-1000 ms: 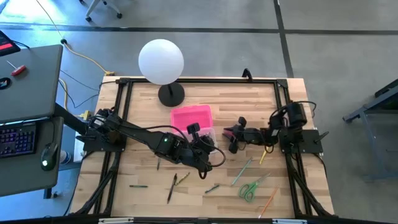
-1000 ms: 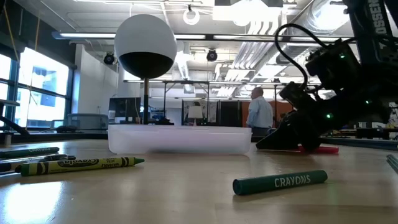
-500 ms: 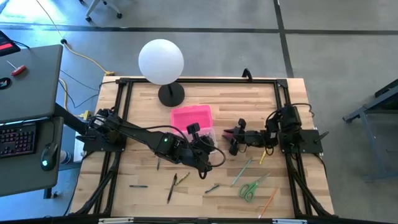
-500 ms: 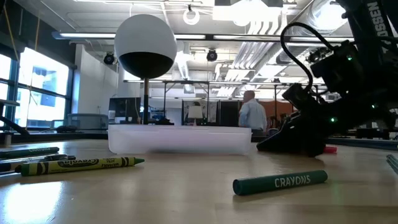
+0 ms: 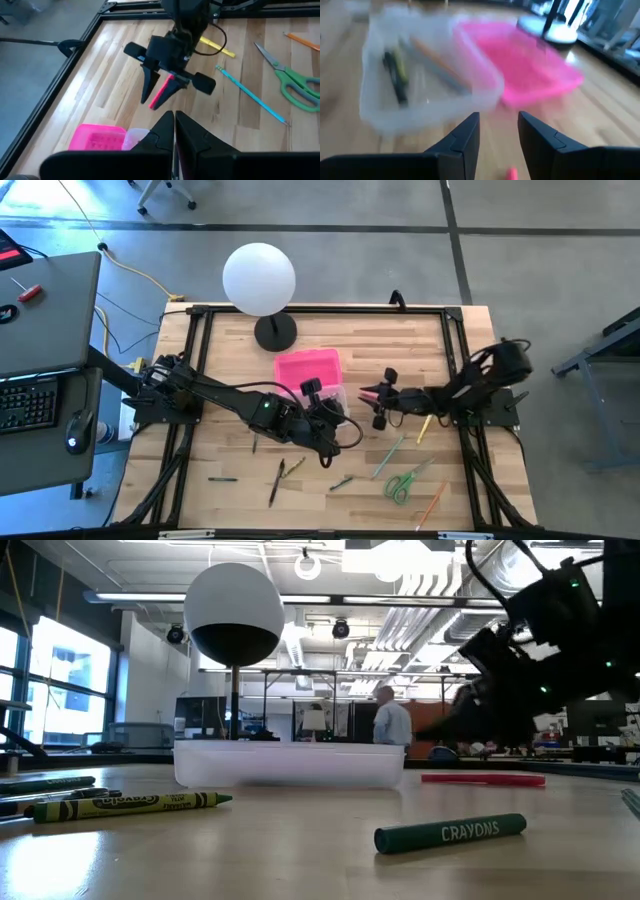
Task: Pick & place school supplies into a supply box
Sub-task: Put the pink pen into the pink supply box
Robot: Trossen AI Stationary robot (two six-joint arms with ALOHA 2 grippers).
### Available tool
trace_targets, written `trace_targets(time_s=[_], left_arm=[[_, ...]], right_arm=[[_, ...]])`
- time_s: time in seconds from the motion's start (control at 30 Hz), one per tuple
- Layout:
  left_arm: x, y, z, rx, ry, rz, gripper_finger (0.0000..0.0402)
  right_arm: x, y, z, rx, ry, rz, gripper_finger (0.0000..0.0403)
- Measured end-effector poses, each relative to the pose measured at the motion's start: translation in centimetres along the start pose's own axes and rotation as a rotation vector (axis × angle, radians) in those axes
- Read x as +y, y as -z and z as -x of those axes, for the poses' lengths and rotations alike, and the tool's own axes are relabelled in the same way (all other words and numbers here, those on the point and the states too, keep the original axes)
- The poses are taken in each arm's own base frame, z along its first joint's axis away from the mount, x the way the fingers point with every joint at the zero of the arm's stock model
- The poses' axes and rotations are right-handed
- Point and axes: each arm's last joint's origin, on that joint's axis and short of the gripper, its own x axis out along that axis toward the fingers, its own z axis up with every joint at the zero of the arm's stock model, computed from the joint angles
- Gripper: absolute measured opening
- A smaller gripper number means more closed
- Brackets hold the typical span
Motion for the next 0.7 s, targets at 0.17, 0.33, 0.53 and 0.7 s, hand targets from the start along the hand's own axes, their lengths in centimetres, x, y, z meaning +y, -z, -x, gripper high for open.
trace_targets(time_s=[0.17,0.33,0.53,0.7], left_arm=[[0.0,0.0,0.0,0.004,0.012,0.000,0.0046],[0.0,0.0,0.0,0.004,0.012,0.001,0.0046],[-0.1,0.0,0.0,-0.001,0.013,0.004,0.0046],[-0.1,-0.2,0.0,-0.018,0.007,0.015,0.0046]], right_arm=[[0.2,1.5,1.5,0.226,0.059,0.017,0.0114],[0.1,3.4,3.9,0.213,0.085,-0.021,0.0114],[-0.7,5.6,5.4,0.255,0.129,-0.106,0.0114],[-0.3,5.8,4.8,0.254,0.102,-0.111,0.0114]])
